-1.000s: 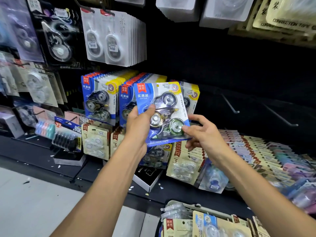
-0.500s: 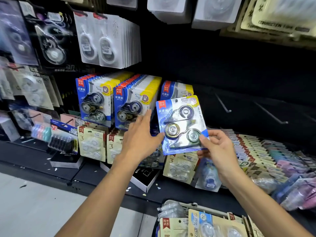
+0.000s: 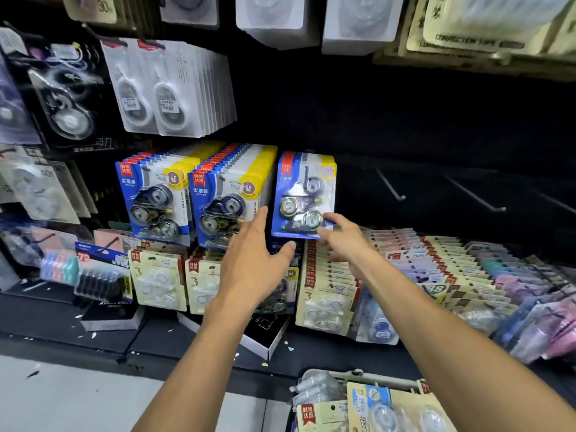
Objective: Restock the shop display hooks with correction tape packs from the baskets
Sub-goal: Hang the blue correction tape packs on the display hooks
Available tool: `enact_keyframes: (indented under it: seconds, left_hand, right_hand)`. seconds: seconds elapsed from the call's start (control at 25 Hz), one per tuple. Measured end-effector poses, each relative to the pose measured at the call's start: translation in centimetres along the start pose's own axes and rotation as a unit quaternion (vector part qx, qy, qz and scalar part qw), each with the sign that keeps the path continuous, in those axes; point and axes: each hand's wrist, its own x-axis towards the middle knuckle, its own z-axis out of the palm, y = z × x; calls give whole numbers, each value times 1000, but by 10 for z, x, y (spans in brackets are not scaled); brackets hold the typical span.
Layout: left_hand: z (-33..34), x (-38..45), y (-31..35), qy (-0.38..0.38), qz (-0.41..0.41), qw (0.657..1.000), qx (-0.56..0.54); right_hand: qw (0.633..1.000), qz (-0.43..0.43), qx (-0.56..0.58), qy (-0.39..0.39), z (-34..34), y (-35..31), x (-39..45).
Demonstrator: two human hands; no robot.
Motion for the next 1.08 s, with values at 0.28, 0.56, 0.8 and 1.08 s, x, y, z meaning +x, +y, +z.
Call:
enact_keyframes:
  seconds: [0.28,0.56,0.8,1.08]
  left_hand:
    - [43,8,20,-38,35,999,-17]
    - [140,-26,88,-160,138,976,44]
    - [280,-142,175,-301,245,920,56]
    - [445,-259,255,-426,372,816,125]
  right_hand:
    - [981,7,-195,-10,-62,57,-30]
    - [903,33,-421,80,-206,130,-141]
    - [911,169,-332,176,-335,232,-272]
    - [895,322,-190,245,-413,401,-391]
